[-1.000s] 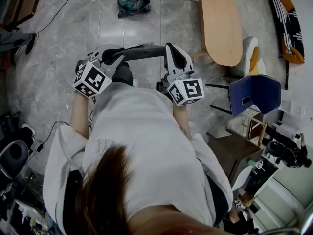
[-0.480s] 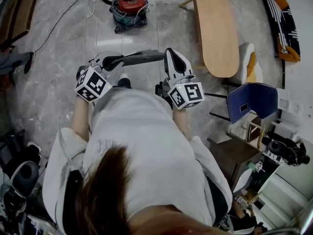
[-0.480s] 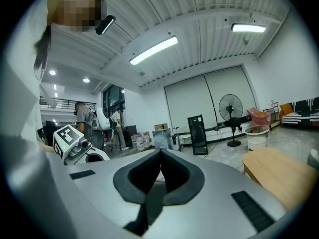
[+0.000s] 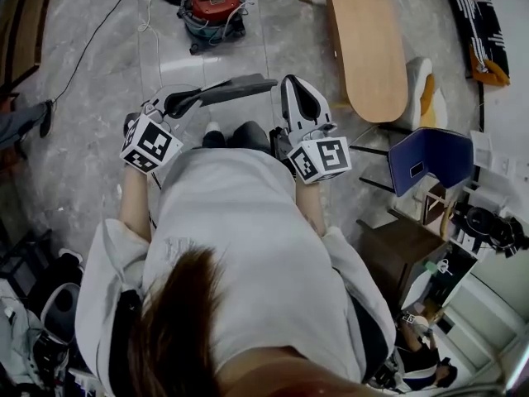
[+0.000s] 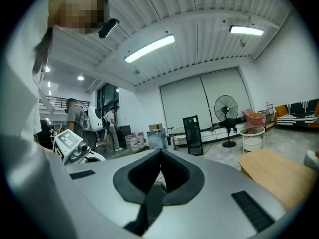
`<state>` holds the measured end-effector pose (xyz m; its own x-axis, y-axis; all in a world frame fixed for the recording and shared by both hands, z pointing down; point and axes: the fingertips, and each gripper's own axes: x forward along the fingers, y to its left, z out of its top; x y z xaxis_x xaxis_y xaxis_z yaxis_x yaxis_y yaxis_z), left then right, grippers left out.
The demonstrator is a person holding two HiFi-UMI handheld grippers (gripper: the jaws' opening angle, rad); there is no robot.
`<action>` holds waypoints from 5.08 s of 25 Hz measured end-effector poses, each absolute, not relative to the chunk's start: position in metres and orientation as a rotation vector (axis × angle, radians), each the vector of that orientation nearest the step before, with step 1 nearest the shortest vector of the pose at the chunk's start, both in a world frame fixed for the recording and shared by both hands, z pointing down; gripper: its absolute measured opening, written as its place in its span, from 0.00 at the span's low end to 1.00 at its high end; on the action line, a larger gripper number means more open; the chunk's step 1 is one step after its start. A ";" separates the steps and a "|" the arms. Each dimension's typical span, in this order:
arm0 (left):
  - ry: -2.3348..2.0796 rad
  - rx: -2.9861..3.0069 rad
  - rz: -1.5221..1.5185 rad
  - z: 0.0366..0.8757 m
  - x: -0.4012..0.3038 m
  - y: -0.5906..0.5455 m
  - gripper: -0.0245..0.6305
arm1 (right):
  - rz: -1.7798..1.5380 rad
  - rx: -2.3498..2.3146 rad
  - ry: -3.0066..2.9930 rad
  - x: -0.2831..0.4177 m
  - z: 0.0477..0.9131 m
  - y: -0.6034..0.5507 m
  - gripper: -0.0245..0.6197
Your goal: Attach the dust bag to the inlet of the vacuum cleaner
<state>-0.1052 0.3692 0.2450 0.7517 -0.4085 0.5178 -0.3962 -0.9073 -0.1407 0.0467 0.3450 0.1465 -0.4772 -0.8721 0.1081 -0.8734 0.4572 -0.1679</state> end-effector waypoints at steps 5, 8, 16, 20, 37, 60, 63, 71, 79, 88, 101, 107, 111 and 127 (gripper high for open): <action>0.704 -2.940 -0.894 0.251 -0.103 0.347 0.09 | 0.329 1.560 -2.683 0.048 0.151 0.317 0.04; 0.736 -2.941 -0.904 0.253 -0.096 0.329 0.10 | 0.356 1.525 -2.697 0.052 0.160 0.290 0.04; 0.908 -2.921 -0.944 0.266 -0.074 0.270 0.10 | 0.367 1.367 -2.738 0.074 0.177 0.213 0.04; 1.022 -2.887 -0.933 0.263 -0.057 0.236 0.10 | 0.358 1.297 -2.751 0.099 0.181 0.179 0.04; 1.072 -2.862 -0.936 0.262 0.011 0.161 0.10 | 0.453 1.268 -2.752 0.164 0.205 0.109 0.04; 0.878 -2.998 -0.960 0.290 -0.038 0.039 0.10 | 0.520 1.338 -2.625 0.100 0.215 -0.019 0.04; 0.889 -2.996 -0.957 0.290 -0.045 0.036 0.10 | 0.525 1.322 -2.632 0.091 0.215 -0.024 0.04; 0.964 -2.973 -0.977 0.289 -0.058 0.035 0.10 | 0.490 1.260 -2.677 0.079 0.207 -0.038 0.04; 1.014 -2.957 -0.989 0.281 -0.045 0.038 0.10 | 0.443 1.160 -2.755 0.084 0.200 -0.041 0.04; 0.972 -2.951 -1.070 0.278 -0.009 0.038 0.10 | 0.376 1.018 -2.835 0.108 0.192 -0.047 0.04; 0.830 -2.857 -1.209 0.288 0.033 0.029 0.10 | 0.030 0.250 -2.685 0.084 0.232 0.005 0.32; 0.784 -2.807 -1.279 0.294 0.052 0.025 0.10 | -0.101 0.087 -2.518 0.097 0.258 0.008 0.33; 0.684 -2.744 -1.360 0.302 0.066 0.029 0.10 | -0.229 -0.051 -2.343 0.098 0.286 0.016 0.34; 0.558 -2.869 -1.495 0.417 0.062 0.020 0.10 | -0.200 -0.213 -2.015 0.091 0.408 0.009 0.09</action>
